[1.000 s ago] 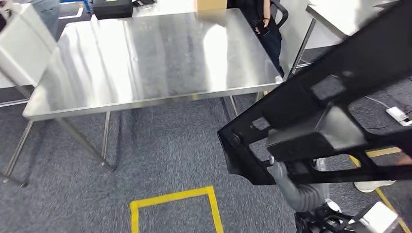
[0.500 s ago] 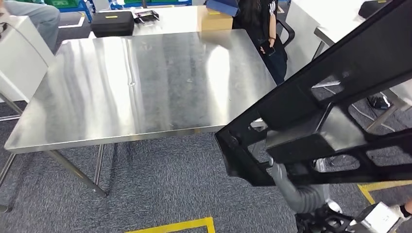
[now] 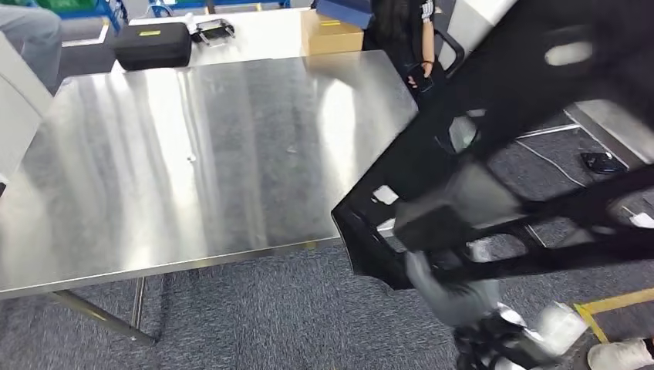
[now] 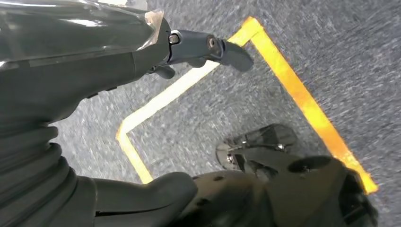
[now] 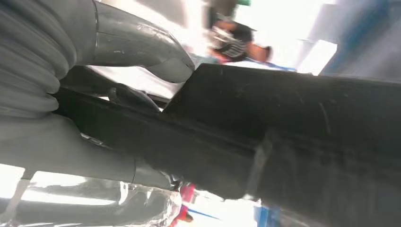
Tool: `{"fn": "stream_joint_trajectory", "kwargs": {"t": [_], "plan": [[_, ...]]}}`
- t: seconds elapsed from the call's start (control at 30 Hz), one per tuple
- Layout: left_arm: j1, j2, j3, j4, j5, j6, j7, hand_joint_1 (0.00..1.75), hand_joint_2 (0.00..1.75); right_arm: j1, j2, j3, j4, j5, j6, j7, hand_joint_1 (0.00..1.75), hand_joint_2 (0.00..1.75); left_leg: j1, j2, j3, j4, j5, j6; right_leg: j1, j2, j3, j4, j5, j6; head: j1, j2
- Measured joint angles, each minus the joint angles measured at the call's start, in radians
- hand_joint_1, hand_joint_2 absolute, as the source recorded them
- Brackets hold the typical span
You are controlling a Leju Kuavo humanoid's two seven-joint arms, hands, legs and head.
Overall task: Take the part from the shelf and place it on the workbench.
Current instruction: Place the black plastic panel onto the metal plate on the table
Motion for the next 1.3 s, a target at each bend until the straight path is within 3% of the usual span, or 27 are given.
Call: {"fn": "stream_joint_trajectory", "kwargs": {"t": [0.07,0.13,0.23,0.27,0.3,0.33,0.37,0.4,0.47,0.53,0.63,0.67,0.73,0.77,0.8,0.83,0.9,0.93,1.0,1.1,1.23,1.3], "plan": [[-0.014,-0.001,0.000,-0.002,-0.002,0.006,-0.004,0.00,1.75,-0.034,0.002,0.027,0.021,0.034,-0.013,0.012,1.75,1.75,-0.005,-0.012,0.008,0.001,-0.011,0.020,0.000,-0.007,0.008,-0.007,-0.016,0.015,0.001,0.000],[-0.021,-0.002,0.000,-0.003,-0.002,0.008,-0.005,0.00,1.75,-0.060,0.005,0.046,0.039,0.042,-0.019,0.013,1.75,1.75,-0.004,-0.022,0.022,-0.017,-0.017,0.032,-0.005,-0.010,-0.018,0.042,-0.035,0.018,0.002,0.000],[-0.018,-0.002,0.000,-0.003,-0.005,0.008,-0.005,0.00,1.75,-0.073,0.004,0.058,0.068,0.057,-0.027,0.018,1.75,1.75,-0.011,-0.034,0.049,-0.041,-0.028,0.047,0.001,-0.008,-0.172,0.245,-0.064,0.015,0.005,0.000],[-0.016,-0.002,0.000,-0.003,-0.008,0.009,-0.004,0.00,1.75,-0.081,0.002,0.065,0.080,0.080,-0.033,0.024,1.75,1.75,-0.016,-0.038,0.059,-0.045,-0.035,0.051,0.006,-0.008,-0.222,0.285,-0.052,0.018,0.005,0.000],[-0.015,-0.002,0.000,-0.002,-0.012,0.009,-0.004,0.00,1.75,-0.097,0.001,0.074,0.095,0.112,-0.041,0.032,1.75,1.75,-0.020,-0.042,0.071,-0.047,-0.044,0.053,0.010,-0.008,-0.254,0.285,-0.023,0.021,0.005,0.000],[-0.015,-0.003,0.000,-0.002,-0.015,0.010,-0.003,0.00,1.75,-0.120,0.000,0.089,0.113,0.155,-0.054,0.042,1.75,1.75,-0.024,-0.045,0.084,-0.048,-0.054,0.055,0.015,-0.007,-0.267,0.247,0.024,0.025,0.005,0.000],[-0.014,-0.003,0.000,-0.001,-0.020,0.011,-0.003,0.00,1.75,-0.150,0.000,0.108,0.137,0.206,-0.071,0.055,1.75,1.75,-0.028,-0.048,0.099,-0.049,-0.065,0.055,0.021,-0.006,-0.265,0.179,0.083,0.026,0.005,0.000],[-0.015,-0.004,0.000,0.000,-0.026,0.012,-0.001,0.00,1.75,-0.187,0.002,0.131,0.165,0.255,-0.090,0.069,1.75,1.75,-0.031,-0.050,0.110,-0.049,-0.076,0.055,0.027,-0.004,-0.253,0.113,0.131,0.020,0.005,0.000],[-0.021,-0.006,-0.002,0.001,-0.042,0.016,0.008,0.00,1.75,-0.290,0.015,0.189,0.244,0.369,-0.144,0.117,1.75,1.75,-0.036,-0.051,0.121,-0.053,-0.094,0.050,0.039,0.000,-0.234,0.028,0.180,-0.004,0.002,0.000],[-0.032,-0.010,-0.004,0.002,-0.056,0.022,0.024,0.00,1.75,-0.415,0.034,0.251,0.342,0.479,-0.203,0.167,1.75,1.75,-0.038,-0.049,0.126,-0.063,-0.102,0.042,0.042,0.004,-0.229,0.014,0.176,-0.026,0.000,0.000],[-0.048,-0.017,-0.015,0.000,-0.073,0.026,0.045,0.00,1.75,-0.573,0.058,0.337,0.479,0.631,-0.255,0.220,1.75,1.75,-0.039,-0.043,0.128,-0.040,-0.121,0.026,0.025,0.005,-0.201,-0.008,0.169,-0.048,-0.003,0.000],[-0.051,-0.019,-0.019,0.000,-0.078,0.025,0.053,0.00,1.75,-0.619,0.067,0.366,0.530,0.682,-0.261,0.238,1.75,1.75,-0.037,-0.041,0.104,0.006,-0.139,0.021,0.020,0.004,-0.189,-0.015,0.165,-0.056,-0.006,0.000],[-0.054,-0.023,-0.026,0.000,-0.086,0.022,0.066,0.00,1.75,-0.698,0.086,0.426,0.645,0.779,-0.263,0.270,1.75,1.75,-0.032,-0.040,0.013,0.137,-0.175,0.011,0.021,0.002,-0.174,-0.017,0.153,-0.068,-0.007,0.000],[-0.055,-0.023,-0.029,0.001,-0.090,0.019,0.072,0.00,1.75,-0.730,0.097,0.457,0.707,0.825,-0.261,0.284,1.75,1.75,-0.029,-0.040,-0.032,0.185,-0.177,0.007,0.021,0.002,-0.167,-0.016,0.146,-0.071,-0.008,0.000],[-0.055,-0.023,-0.033,0.001,-0.094,0.017,0.076,0.00,1.75,-0.759,0.109,0.487,0.770,0.871,-0.260,0.297,1.75,1.75,-0.026,-0.039,-0.063,0.200,-0.158,0.002,0.021,0.002,-0.160,-0.016,0.140,-0.071,-0.008,0.000],[-0.055,-0.022,-0.038,0.001,-0.098,0.014,0.080,0.00,1.75,-0.788,0.122,0.516,0.835,0.918,-0.260,0.311,1.75,1.75,-0.022,-0.039,-0.075,0.178,-0.119,-0.002,0.020,0.003,-0.152,-0.016,0.132,-0.069,-0.008,0.000],[-0.056,-0.020,-0.047,0.001,-0.106,0.008,0.087,0.00,1.75,-0.851,0.150,0.583,0.976,1.033,-0.268,0.343,1.75,1.75,-0.014,-0.035,-0.051,0.061,-0.015,-0.009,0.019,0.004,-0.135,-0.014,0.115,-0.060,-0.008,0.000],[-0.059,-0.021,-0.052,0.001,-0.108,0.005,0.089,0.00,1.75,-0.885,0.165,0.621,1.047,1.093,-0.272,0.358,1.75,1.75,-0.012,-0.034,-0.032,0.004,0.018,-0.009,0.022,0.004,-0.130,-0.011,0.107,-0.054,-0.010,0.000],[-0.067,-0.023,-0.062,0.002,-0.111,0.000,0.091,0.00,1.75,-0.942,0.186,0.699,1.183,1.198,-0.278,0.377,1.75,1.75,-0.012,-0.037,-0.013,-0.046,0.036,-0.001,0.031,0.003,-0.129,-0.009,0.097,-0.043,-0.012,0.000],[-0.073,-0.026,-0.075,0.002,-0.112,-0.009,0.095,0.00,1.75,-0.974,0.199,0.787,1.339,1.282,-0.256,0.376,1.75,1.75,-0.013,-0.046,-0.010,-0.053,0.036,0.009,0.034,-0.003,-0.120,-0.017,0.094,-0.043,-0.010,0.000],[-0.076,-0.026,-0.089,0.002,-0.114,-0.021,0.103,0.00,1.75,-1.006,0.204,0.875,1.492,1.331,-0.188,0.367,0.00,0.00,-0.017,-0.050,-0.008,-0.055,0.030,0.018,0.033,-0.005,-0.110,-0.033,0.094,-0.044,-0.009,0.000],[-0.078,-0.026,-0.099,0.002,-0.119,-0.019,0.102,0.00,1.75,-1.018,0.207,0.903,1.544,1.330,-0.156,0.370,0.00,0.00,-0.018,-0.051,-0.005,-0.055,0.026,0.024,0.032,-0.006,-0.107,-0.036,0.093,-0.044,-0.009,0.000]]}}
